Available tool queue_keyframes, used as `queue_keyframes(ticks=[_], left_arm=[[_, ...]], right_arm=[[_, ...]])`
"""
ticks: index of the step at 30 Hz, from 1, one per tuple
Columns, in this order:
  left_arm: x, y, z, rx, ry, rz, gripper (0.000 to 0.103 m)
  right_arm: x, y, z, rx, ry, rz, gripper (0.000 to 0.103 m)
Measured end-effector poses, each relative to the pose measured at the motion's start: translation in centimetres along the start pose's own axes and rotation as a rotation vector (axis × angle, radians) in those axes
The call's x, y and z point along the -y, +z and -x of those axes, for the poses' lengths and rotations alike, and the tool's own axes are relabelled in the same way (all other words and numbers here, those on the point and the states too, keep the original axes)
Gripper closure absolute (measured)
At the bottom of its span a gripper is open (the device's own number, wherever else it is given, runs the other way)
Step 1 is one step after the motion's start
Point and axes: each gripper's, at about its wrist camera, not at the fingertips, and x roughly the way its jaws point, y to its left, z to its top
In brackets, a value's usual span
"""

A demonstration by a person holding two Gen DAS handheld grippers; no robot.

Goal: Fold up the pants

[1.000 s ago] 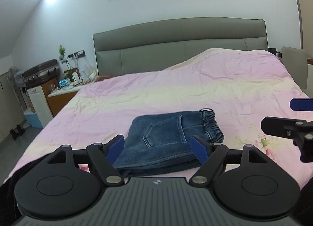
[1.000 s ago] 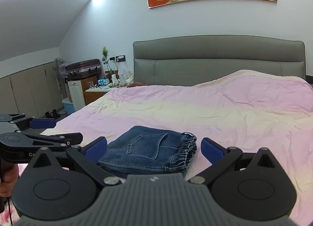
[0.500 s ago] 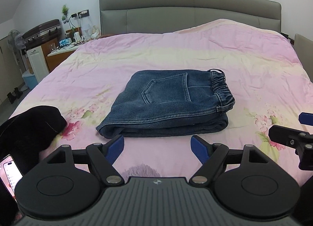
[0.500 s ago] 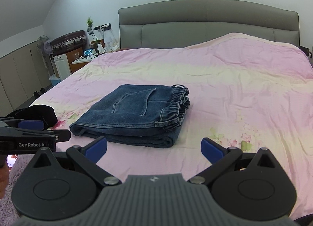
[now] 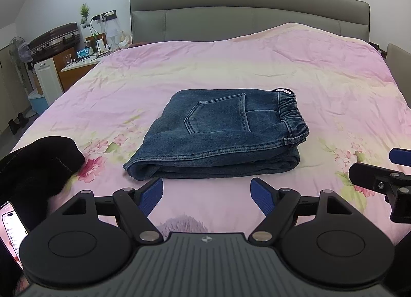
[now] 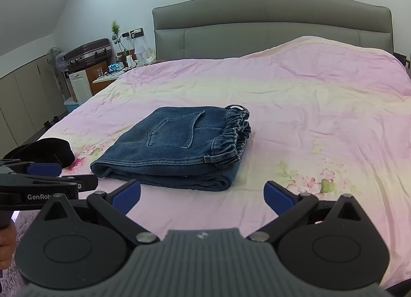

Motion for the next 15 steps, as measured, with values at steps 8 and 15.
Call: queue_keyframes(ticks=[8, 15], left_arm=[[0.04, 0.14, 0.43, 0.005, 0.005, -0.003, 0.012], [-0.05, 0.18, 0.49, 0.004, 0.007, -0.005, 0.012]], right_arm=[[-0.18, 0.07, 0.47, 0.016, 0.013, 0.015, 0.005], [-0.17, 0.02, 0.63, 0.019, 0.016, 0.018, 0.005]])
